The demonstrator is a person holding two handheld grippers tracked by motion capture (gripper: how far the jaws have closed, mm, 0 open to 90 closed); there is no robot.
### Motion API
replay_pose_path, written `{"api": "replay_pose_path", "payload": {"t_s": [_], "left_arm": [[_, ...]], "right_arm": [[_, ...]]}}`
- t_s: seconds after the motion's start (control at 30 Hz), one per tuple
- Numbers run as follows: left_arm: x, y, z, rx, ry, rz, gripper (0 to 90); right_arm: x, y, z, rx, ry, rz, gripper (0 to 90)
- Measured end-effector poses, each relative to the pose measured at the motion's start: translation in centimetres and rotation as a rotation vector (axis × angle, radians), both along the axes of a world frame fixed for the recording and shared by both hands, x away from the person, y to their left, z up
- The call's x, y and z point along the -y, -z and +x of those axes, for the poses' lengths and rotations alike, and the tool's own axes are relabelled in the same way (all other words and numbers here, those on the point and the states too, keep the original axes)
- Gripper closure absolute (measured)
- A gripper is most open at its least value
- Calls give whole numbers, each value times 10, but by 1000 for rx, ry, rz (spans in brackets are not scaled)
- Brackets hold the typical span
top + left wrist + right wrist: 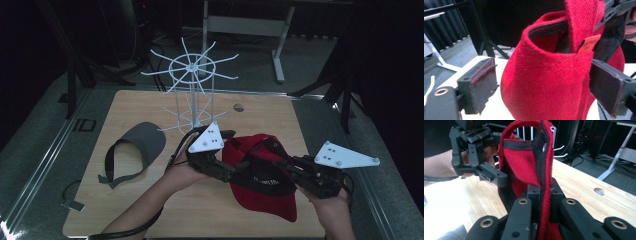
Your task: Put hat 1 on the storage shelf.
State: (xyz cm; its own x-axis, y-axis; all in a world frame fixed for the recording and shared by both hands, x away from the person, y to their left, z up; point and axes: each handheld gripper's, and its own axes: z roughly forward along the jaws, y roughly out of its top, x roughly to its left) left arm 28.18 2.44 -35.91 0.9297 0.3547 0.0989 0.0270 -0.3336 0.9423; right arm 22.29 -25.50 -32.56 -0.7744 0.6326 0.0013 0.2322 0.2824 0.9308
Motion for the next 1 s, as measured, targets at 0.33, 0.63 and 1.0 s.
{"api": "replay_pose_path", "payload": {"t_s": [0.33,0.63,1.0], "left_arm": [[13,0,-1,12,-49,15,573],[29,-3,-7,34,-87,93,830],[33,-10,-9,28,-132,98,852]], "right_arm": [[3,5,3,-9,16,7,841],[2,7,3,-13,20,4,841],[6,10,2,-12,40,21,829]]}}
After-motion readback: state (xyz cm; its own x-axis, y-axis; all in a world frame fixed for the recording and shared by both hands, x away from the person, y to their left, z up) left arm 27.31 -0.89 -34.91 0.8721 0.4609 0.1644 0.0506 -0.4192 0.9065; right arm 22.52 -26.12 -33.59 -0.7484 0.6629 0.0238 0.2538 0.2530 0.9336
